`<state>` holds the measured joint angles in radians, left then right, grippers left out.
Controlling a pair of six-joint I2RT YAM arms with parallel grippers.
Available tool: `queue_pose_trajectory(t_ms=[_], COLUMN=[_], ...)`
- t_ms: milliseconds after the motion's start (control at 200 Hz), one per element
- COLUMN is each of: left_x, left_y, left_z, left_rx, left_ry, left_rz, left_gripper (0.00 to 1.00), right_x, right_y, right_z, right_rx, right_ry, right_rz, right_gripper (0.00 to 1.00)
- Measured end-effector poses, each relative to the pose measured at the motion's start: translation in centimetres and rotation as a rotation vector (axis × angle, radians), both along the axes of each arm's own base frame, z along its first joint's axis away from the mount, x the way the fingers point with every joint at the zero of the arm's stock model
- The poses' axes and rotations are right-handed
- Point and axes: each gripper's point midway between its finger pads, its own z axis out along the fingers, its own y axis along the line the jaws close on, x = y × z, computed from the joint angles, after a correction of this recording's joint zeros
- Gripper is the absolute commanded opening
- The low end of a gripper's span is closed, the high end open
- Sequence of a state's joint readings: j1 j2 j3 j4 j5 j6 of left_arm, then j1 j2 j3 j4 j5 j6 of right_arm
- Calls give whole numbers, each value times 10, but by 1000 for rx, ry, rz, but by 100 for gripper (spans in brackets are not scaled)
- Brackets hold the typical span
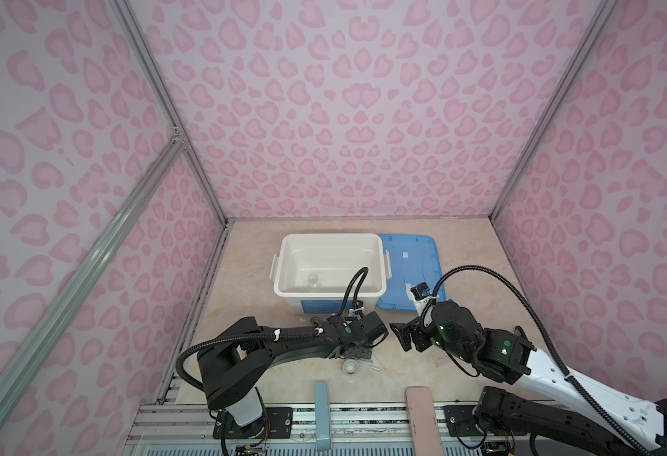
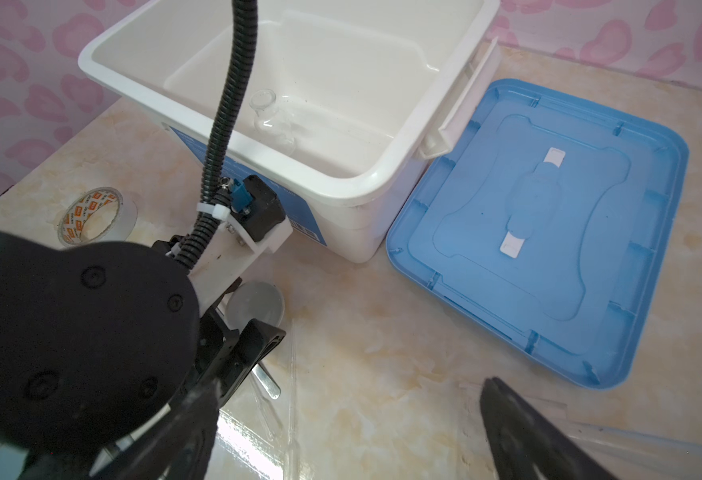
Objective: Organize the chemistry lab equipment
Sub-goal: 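Grasp the small white crucible by its rim with the left gripper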
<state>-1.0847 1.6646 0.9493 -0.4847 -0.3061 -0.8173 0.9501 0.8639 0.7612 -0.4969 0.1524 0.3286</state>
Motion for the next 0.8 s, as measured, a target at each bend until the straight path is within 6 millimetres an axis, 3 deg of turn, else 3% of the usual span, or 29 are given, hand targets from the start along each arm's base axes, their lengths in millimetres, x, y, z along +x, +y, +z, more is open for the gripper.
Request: queue_pose_trajectory(t_ms=[800], left_x=[0], left_y=[2], left_z=[-14], left_rx=[51], left_ry=[15], left_rz=[-6], left_gripper=[80], right_x=[1], right_y=[6], right_z=[-4], right_rx=[-11], right_ry=[12], right_rz=[17], right_gripper=[98])
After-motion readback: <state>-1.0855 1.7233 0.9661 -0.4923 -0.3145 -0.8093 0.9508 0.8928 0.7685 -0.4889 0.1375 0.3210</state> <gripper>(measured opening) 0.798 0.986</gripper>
